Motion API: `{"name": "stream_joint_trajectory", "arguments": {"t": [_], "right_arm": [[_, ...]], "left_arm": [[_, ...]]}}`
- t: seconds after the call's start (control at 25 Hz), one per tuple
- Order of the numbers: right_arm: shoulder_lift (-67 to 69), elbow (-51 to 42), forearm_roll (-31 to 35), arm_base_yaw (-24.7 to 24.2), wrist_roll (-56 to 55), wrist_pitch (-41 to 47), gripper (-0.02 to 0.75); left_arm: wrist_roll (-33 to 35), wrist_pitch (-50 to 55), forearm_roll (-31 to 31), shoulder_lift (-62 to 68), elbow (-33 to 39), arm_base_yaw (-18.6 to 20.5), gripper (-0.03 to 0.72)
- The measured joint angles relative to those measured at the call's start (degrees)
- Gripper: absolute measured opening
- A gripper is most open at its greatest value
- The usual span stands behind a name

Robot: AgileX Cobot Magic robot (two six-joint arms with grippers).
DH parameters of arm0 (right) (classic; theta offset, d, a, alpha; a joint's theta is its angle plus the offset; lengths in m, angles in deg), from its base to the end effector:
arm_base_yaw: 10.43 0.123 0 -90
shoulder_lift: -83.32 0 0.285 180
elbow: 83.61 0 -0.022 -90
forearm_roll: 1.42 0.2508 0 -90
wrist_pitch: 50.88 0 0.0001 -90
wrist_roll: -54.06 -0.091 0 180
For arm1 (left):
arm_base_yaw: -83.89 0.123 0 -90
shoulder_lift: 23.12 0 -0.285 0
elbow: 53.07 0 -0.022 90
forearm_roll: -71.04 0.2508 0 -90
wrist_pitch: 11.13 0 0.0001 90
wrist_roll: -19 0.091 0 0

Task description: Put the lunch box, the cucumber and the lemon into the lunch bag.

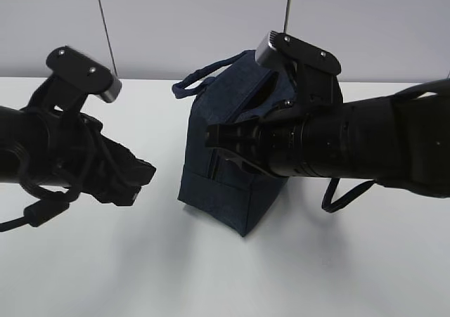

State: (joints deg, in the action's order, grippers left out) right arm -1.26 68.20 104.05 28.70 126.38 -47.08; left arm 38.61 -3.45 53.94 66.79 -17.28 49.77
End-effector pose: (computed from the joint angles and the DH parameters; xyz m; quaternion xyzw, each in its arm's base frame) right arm 0.2480 0.2094 0.2373 -0.0608 0.8747 0.3058 0.3710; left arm 0.2318 -0.1614 0.2174 0.2967 0.8677 -0.1254 0.3785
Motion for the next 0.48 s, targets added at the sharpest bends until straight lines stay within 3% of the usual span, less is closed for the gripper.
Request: {"name": "stream_joint_trajectory", "arguments": {"t": [0.36,0.48], "right_arm": [[0.00,0.00,-0.10,0.00,0.00,0.20,0.000],[0.00,0.00,-0.10,0.00,0.00,0.20,0.000]], "left_arm": [[0.00,-0.90,1.17,6.75,-5.88,0.00,0.368],[0.00,1.15,1.29,8.93,-9.55,0.00,0.407]]}}
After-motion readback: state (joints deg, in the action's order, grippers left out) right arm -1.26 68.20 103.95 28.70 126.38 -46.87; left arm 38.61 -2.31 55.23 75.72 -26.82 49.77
